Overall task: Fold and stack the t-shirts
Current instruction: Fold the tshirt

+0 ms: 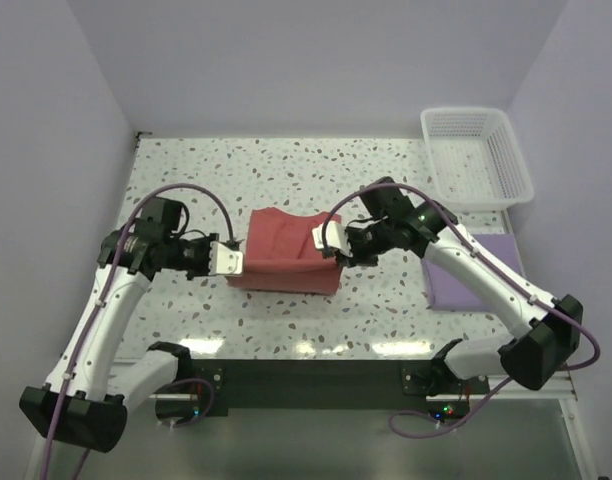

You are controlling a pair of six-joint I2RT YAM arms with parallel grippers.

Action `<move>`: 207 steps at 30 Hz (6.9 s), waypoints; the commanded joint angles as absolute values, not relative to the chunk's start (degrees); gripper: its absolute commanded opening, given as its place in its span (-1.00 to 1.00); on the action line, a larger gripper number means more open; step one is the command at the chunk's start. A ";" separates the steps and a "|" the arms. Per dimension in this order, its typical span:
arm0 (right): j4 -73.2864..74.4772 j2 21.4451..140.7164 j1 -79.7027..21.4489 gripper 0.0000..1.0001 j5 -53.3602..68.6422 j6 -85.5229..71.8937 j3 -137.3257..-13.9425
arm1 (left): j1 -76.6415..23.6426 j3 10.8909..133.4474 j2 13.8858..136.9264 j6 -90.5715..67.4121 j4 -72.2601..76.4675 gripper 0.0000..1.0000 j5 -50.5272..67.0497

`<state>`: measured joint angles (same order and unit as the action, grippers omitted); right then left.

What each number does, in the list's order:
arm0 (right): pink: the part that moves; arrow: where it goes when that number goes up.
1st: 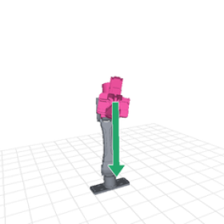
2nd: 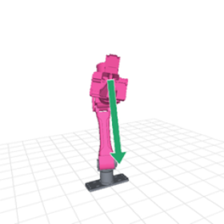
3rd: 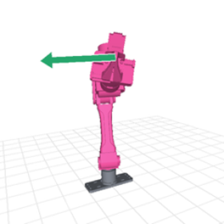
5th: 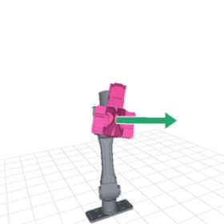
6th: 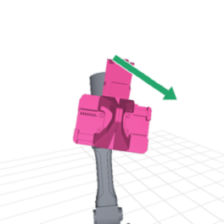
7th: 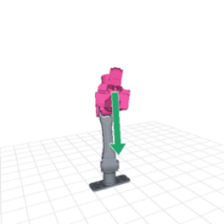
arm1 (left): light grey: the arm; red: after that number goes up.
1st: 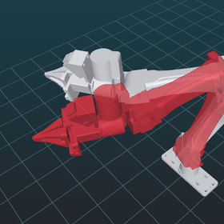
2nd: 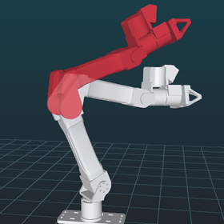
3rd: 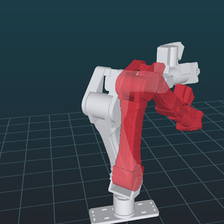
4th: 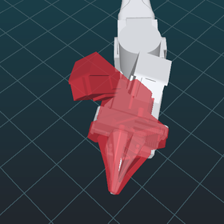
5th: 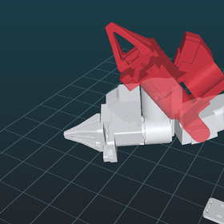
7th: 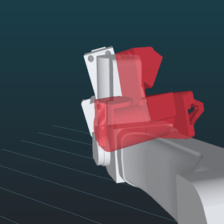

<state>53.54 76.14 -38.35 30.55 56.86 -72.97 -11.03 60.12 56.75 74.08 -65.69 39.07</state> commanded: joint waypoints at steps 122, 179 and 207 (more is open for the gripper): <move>43.94 145.46 -32.43 -0.76 62.14 7.99 -106.70 | -30.32 49.83 81.13 51.77 -14.07 -1.00 34.98; 80.52 126.66 -23.47 0.17 32.25 42.80 -115.43 | -13.36 65.47 90.07 47.37 -38.93 0.16 43.42; 75.85 127.62 -25.93 0.07 39.20 41.31 -103.71 | -7.82 79.37 112.94 57.04 -51.07 0.13 47.20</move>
<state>75.46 128.18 -25.80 37.65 39.81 -103.74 -7.90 77.69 112.84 55.29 -50.50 44.60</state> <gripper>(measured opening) 0.553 0.582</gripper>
